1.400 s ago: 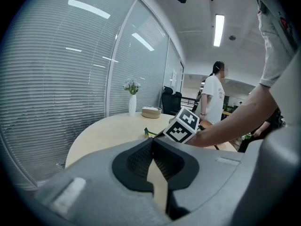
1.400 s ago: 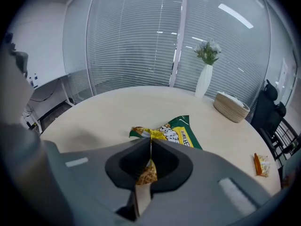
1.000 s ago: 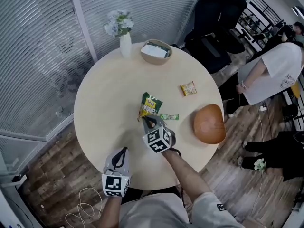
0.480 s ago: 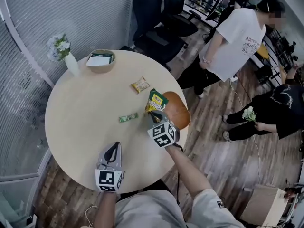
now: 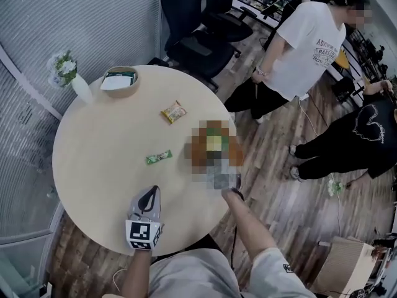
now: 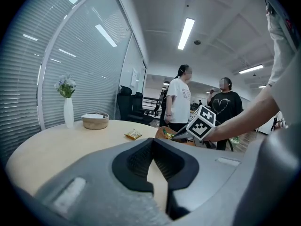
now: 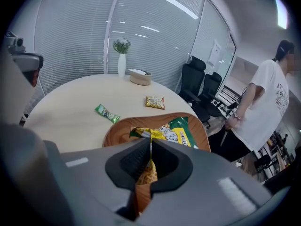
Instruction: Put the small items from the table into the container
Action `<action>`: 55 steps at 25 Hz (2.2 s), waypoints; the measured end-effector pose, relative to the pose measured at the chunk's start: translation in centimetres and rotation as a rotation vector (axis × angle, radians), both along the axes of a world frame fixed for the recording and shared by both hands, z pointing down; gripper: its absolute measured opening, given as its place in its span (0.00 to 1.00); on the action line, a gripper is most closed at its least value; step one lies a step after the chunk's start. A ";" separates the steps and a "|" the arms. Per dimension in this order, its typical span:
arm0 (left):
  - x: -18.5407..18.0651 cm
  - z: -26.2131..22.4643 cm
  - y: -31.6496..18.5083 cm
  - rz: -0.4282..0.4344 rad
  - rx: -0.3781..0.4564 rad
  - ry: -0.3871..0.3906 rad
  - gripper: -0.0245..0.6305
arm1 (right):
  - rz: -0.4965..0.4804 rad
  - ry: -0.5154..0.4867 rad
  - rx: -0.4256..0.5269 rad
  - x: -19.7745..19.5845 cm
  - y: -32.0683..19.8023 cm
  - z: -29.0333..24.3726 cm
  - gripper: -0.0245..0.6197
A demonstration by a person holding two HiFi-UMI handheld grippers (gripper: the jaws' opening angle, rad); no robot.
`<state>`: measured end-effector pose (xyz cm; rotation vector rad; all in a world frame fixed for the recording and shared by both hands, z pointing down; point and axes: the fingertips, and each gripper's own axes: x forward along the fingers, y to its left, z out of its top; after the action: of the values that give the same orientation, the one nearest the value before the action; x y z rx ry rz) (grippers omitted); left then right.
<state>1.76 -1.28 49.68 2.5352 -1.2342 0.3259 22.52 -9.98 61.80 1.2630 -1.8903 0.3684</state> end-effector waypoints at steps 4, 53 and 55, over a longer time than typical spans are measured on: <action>0.4 0.7 -0.3 -0.004 -0.013 -0.005 0.03 | 0.022 -0.007 -0.044 0.8 -0.3 1.7 0.06; -5.4 5.4 0.3 -0.142 -0.094 -0.023 0.03 | -0.056 -0.381 0.108 -17.3 3.9 -2.3 0.16; -6.1 5.6 0.2 -0.161 -0.103 -0.023 0.03 | -0.054 -0.352 0.086 -17.7 2.7 -0.9 0.21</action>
<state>-4.37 -1.11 55.29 2.3349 -1.3833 0.3726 4.77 -7.27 60.90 1.2631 -2.2527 0.5124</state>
